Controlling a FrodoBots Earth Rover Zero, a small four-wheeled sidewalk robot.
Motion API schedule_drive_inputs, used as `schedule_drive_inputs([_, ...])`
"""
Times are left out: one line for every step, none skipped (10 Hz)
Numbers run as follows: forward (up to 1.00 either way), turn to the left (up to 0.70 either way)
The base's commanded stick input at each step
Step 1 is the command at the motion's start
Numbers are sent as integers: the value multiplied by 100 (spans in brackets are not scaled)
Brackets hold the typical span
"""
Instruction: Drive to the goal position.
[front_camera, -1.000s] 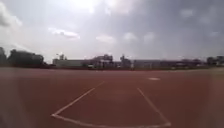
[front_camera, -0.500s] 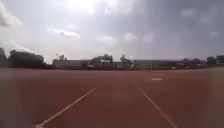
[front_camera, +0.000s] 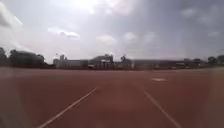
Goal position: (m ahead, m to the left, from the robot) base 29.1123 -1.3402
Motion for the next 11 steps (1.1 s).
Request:
schedule_drive_inputs([70, 0])
schedule_drive_inputs([70, 0])
schedule_drive_inputs([70, 0])
schedule_drive_inputs([70, 0])
schedule_drive_inputs([70, 0])
schedule_drive_inputs([70, 0])
schedule_drive_inputs([70, 0])
schedule_drive_inputs([70, 0])
schedule_drive_inputs([70, 0])
schedule_drive_inputs([70, 0])
schedule_drive_inputs([70, 0])
